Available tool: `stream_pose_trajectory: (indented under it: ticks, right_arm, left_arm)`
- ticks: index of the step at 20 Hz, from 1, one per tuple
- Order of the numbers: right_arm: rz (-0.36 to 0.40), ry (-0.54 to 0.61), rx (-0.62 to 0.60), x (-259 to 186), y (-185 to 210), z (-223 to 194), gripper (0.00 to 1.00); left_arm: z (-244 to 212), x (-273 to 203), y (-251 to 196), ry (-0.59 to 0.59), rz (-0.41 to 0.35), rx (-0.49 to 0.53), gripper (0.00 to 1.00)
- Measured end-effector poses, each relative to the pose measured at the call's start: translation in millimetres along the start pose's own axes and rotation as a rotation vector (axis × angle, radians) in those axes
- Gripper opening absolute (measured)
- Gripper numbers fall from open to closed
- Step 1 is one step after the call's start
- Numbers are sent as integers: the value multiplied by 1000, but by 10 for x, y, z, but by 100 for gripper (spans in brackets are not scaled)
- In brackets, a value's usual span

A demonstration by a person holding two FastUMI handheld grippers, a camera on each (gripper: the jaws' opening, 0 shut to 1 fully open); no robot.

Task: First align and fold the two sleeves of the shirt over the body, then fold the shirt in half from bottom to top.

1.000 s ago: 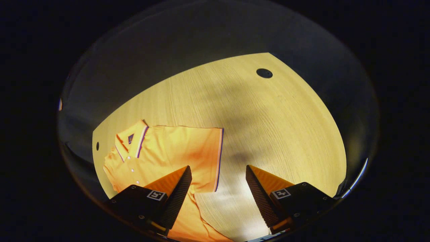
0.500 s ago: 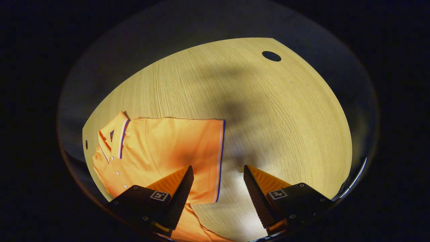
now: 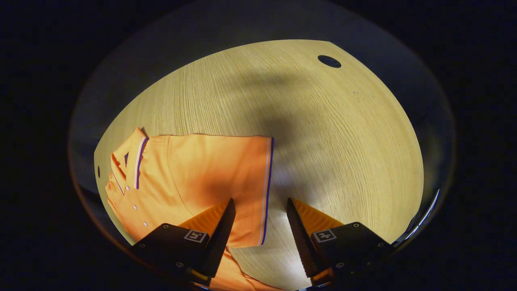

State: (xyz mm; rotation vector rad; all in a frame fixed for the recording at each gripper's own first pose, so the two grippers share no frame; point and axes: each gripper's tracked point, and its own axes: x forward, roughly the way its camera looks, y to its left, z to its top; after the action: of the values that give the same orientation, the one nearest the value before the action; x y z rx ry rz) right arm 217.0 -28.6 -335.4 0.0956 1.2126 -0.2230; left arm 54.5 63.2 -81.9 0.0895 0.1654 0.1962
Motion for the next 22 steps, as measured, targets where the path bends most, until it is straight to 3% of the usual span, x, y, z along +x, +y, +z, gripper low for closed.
stream_pose_trajectory:
  ticks: [1,2,3,4,5,9,14,22]
  right_arm:
    - [-15,-7,-3,16,-47,22,76]
    - [-7,-13,5,4,-46,13,65]
    - [27,-29,15,-2,-11,33,44]
    - [59,-34,36,7,35,27,36]
    - [75,-51,54,7,51,34,15]
    - [94,-60,40,-36,76,-4,12]
    - [78,-200,-7,-421,177,236,12]
    - [171,-330,-160,-1087,1009,241,12]
  left_arm:
    - [-5,13,-3,5,-3,0,98]
    - [-31,-5,-7,7,-5,3,98]
    - [-25,-8,6,7,-6,9,98]
    - [-25,-7,19,7,-6,14,97]
    - [-22,-6,27,7,-5,17,97]
    - [-3,-17,92,5,-6,20,97]
    - [-39,-33,158,8,-11,3,97]
    - [-91,-82,394,10,-14,-8,97]
